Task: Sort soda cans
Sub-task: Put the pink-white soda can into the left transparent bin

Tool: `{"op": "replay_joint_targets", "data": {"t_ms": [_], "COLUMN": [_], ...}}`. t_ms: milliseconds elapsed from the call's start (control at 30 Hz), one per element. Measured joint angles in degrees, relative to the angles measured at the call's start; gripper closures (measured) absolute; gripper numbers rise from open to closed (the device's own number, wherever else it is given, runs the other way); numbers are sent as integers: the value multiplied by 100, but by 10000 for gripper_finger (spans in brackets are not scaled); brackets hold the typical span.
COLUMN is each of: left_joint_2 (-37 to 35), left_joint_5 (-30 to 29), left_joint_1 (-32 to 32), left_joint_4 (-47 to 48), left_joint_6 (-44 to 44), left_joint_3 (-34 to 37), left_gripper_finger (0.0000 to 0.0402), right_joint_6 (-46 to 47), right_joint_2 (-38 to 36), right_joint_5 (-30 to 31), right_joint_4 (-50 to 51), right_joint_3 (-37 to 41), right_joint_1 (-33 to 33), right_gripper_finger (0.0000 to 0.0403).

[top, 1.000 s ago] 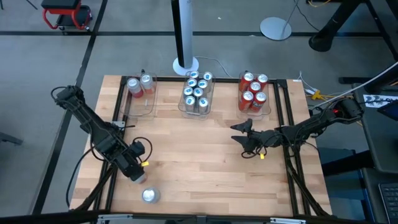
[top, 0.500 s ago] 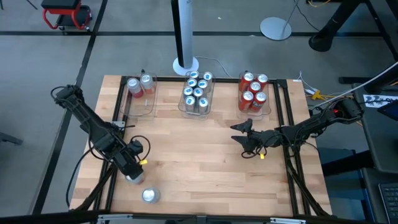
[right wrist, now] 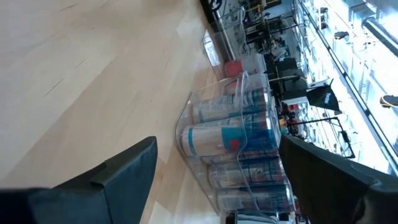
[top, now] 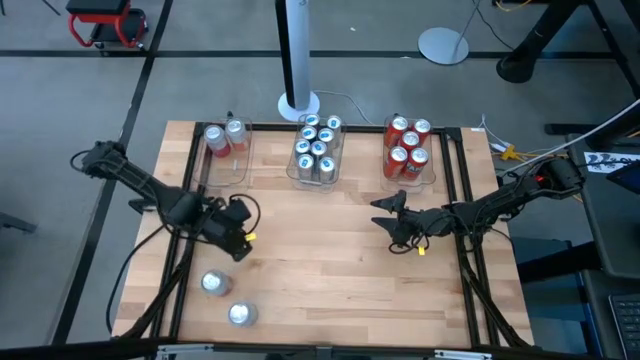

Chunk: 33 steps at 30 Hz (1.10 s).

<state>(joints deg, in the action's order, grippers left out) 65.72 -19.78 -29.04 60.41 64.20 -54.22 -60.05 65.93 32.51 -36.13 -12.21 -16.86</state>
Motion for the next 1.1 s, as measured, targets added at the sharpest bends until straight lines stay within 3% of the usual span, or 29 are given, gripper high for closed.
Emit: {"op": "replay_joint_targets", "data": {"t_ms": [200, 400, 600, 867, 1100], "left_joint_2": [0, 18, 30, 30, 30], "left_joint_5": [-89, -249, -289, -1781, -1976], "left_joint_1": [428, 632, 1028, 842, 936], "left_joint_4": [-625, -878, -926, -1328, -1093], "left_joint_6": [-1076, -1389, -1234, -1930, -1452], "left_joint_3": [-4, -9, -9, -9, -9], "left_gripper_finger": [300, 354, 356, 326, 279], "right_joint_6": [0, 4, -3, -49, -64], "right_joint_2": [0, 0, 0, 0, -2], "right_joint_5": [-7, -10, -11, 3, 33], "right_joint_4": [21, 22, 25, 41, 117], "right_joint_3": [0, 0, 0, 0, 0], "right_joint_1": [0, 0, 0, 0, 0], "right_gripper_finger": [68, 68, 68, 68, 68]}}
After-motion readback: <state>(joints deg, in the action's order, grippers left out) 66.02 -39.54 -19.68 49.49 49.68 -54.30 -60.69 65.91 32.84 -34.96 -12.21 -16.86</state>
